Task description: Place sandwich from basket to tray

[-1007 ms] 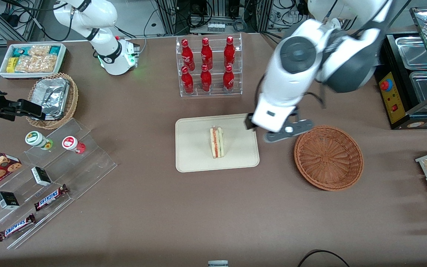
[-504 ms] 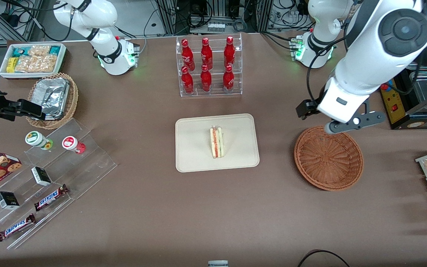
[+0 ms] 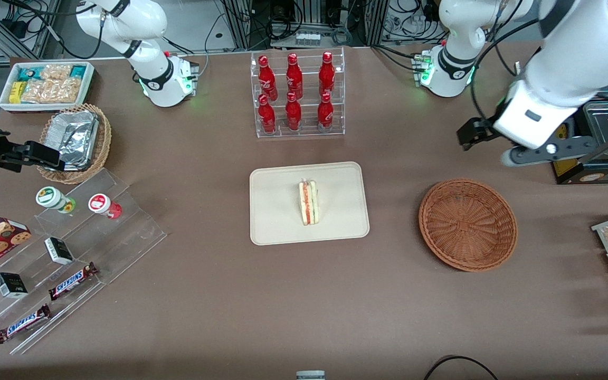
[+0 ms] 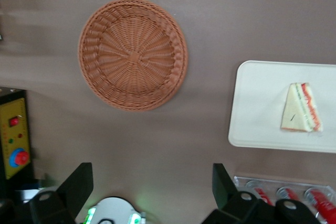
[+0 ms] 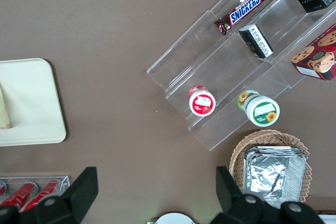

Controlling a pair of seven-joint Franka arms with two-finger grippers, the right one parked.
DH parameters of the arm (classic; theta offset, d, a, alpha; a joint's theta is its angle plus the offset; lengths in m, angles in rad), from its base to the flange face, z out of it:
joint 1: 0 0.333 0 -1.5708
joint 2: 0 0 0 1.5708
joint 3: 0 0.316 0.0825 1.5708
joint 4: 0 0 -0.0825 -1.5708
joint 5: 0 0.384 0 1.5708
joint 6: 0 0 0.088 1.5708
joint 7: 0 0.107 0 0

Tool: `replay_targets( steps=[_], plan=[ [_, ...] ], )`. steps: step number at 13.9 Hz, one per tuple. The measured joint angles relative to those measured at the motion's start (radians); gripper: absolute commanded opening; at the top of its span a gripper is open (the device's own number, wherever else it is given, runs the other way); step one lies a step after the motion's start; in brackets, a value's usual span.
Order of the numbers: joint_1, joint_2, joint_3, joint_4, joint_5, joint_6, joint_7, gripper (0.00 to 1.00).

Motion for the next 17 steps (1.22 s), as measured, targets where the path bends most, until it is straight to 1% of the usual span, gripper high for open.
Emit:
replay_targets(
  steps=[2,4,9,12,14,17],
  plan=[
    [-0.039,-0.026,0.110,-0.008,-0.039,-0.017,0.094,1.00],
    [-0.078,-0.055,0.208,-0.036,-0.048,-0.023,0.195,1.00],
    [-0.089,-0.097,0.353,-0.085,-0.049,-0.024,0.419,1.00],
    [-0.089,-0.099,0.393,-0.088,-0.036,-0.022,0.446,1.00],
    [-0.089,-0.097,0.397,-0.090,-0.010,-0.021,0.446,1.00],
    [-0.094,-0.094,0.397,-0.089,-0.009,-0.015,0.446,1.00]
  ],
)
